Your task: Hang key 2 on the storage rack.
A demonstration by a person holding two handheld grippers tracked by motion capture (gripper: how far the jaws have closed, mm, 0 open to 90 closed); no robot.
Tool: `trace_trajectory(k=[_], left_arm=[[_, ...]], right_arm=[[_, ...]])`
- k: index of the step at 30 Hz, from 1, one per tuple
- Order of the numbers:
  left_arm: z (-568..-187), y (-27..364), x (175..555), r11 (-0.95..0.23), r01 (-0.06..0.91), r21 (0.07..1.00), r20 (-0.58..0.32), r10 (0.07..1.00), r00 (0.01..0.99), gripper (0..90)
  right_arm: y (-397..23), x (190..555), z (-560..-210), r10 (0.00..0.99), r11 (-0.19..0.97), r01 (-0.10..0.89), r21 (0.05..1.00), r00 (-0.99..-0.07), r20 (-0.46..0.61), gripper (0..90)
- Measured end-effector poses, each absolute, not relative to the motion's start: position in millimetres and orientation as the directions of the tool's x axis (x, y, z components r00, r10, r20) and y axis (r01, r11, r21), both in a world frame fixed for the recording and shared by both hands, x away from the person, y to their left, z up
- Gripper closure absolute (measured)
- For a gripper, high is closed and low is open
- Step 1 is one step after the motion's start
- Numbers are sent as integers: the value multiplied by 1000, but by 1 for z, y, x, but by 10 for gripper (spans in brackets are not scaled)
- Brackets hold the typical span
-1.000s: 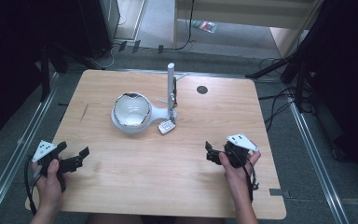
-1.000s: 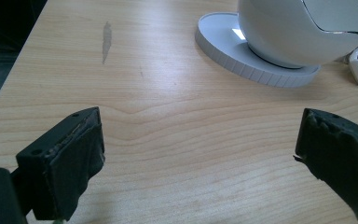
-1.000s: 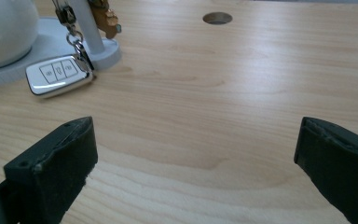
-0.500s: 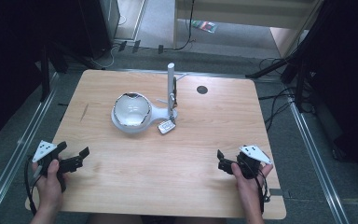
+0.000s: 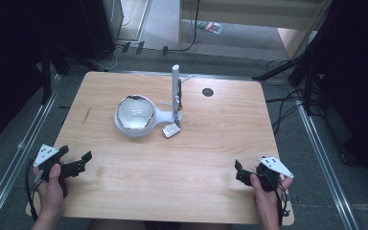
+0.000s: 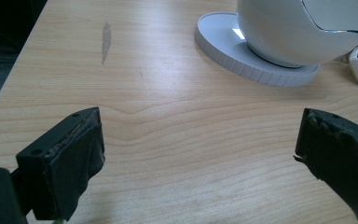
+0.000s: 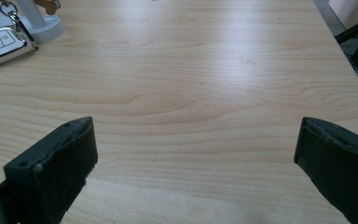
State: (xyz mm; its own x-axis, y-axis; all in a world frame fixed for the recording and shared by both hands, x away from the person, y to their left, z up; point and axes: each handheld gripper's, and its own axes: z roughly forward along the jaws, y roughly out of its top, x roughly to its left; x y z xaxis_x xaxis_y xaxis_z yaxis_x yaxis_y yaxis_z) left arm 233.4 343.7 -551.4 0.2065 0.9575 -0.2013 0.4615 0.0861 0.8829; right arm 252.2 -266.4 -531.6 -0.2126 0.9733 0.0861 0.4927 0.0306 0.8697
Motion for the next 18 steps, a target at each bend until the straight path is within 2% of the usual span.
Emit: trace_trajectory(k=[18], left_arm=[[-551,343,233,74,460,885,-189,959,210,17]], right_arm=[[-300,232,-536,979,-7,504,864,-172,108,0]])
